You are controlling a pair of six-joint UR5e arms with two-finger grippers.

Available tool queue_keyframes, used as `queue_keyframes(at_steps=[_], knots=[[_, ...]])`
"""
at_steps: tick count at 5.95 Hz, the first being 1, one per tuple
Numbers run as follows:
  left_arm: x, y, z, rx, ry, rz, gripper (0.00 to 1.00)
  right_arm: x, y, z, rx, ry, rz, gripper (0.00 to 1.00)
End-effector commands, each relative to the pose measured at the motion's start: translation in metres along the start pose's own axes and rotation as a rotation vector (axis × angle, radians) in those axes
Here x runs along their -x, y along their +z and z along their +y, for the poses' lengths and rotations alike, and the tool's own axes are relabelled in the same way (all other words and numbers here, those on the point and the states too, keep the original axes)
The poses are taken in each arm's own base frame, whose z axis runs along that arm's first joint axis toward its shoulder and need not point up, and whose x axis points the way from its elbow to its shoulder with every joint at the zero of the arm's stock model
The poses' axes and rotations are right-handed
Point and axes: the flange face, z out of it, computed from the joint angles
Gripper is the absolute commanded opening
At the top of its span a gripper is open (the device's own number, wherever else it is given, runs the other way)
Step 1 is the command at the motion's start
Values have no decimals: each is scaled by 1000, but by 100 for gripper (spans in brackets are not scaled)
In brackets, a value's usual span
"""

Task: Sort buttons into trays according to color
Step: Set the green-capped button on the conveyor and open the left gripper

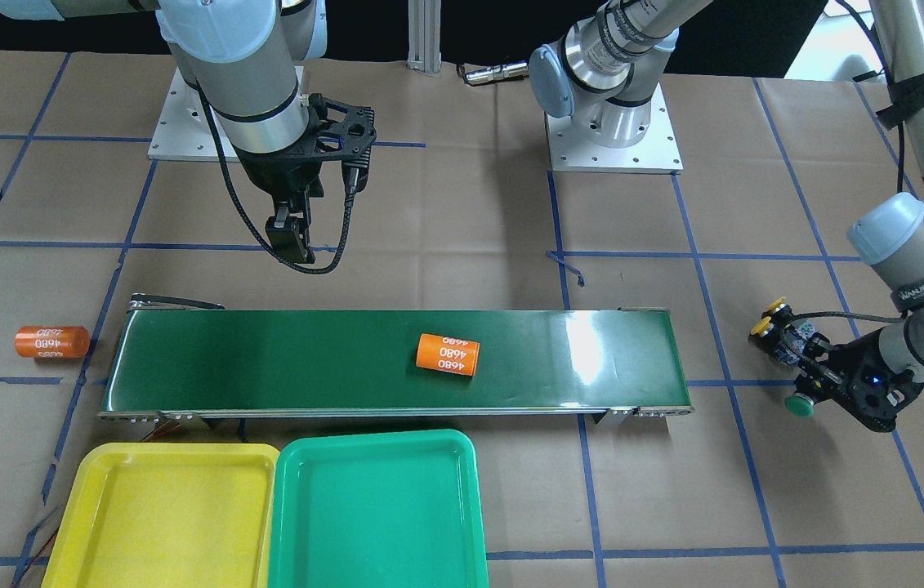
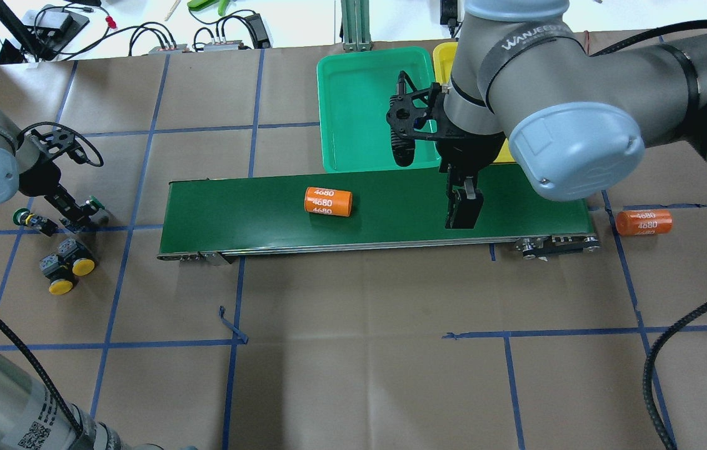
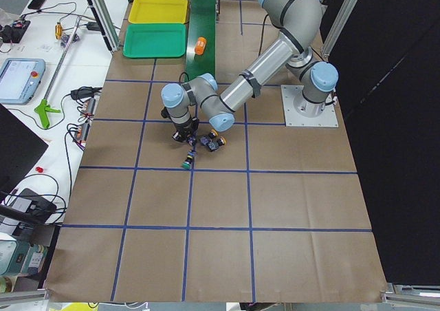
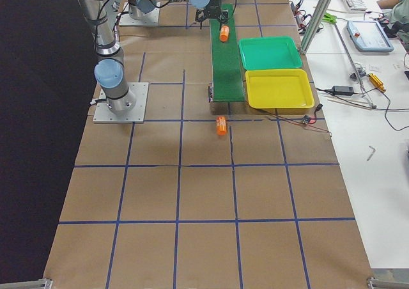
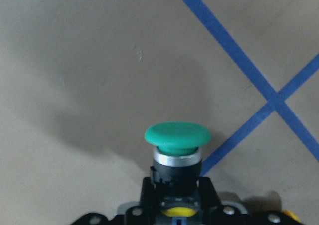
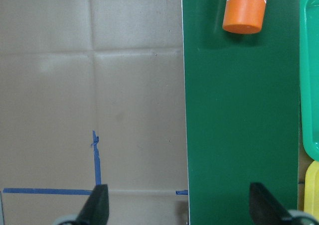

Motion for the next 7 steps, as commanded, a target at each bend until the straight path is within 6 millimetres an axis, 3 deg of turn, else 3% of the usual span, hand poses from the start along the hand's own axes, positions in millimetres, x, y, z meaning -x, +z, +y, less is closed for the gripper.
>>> queue_keyframes(at_steps=[1, 2, 3, 4, 5, 6, 7], knots=[[-44, -41, -46, 25, 149, 50, 0, 0, 1, 0, 1, 1, -1, 100], [-100, -64, -104, 40, 341, 29, 0, 0, 0, 0, -1, 1, 1, 100], [-154, -71, -152, 52, 519, 10, 1, 1, 0, 0, 1, 0, 1, 100], [-191, -72, -176, 65, 632, 10, 1, 1, 1, 0, 2, 0, -4, 100], [-223, -59, -192, 78, 745, 30, 2, 1, 1, 0, 2, 0, -2, 100], [-246, -38, -196, 94, 778, 56, 7, 1, 2, 0, 4, 0, -6, 100], [-245, -36, -196, 82, 776, 42, 21, 4, 5, 1, 6, 2, -9, 100]])
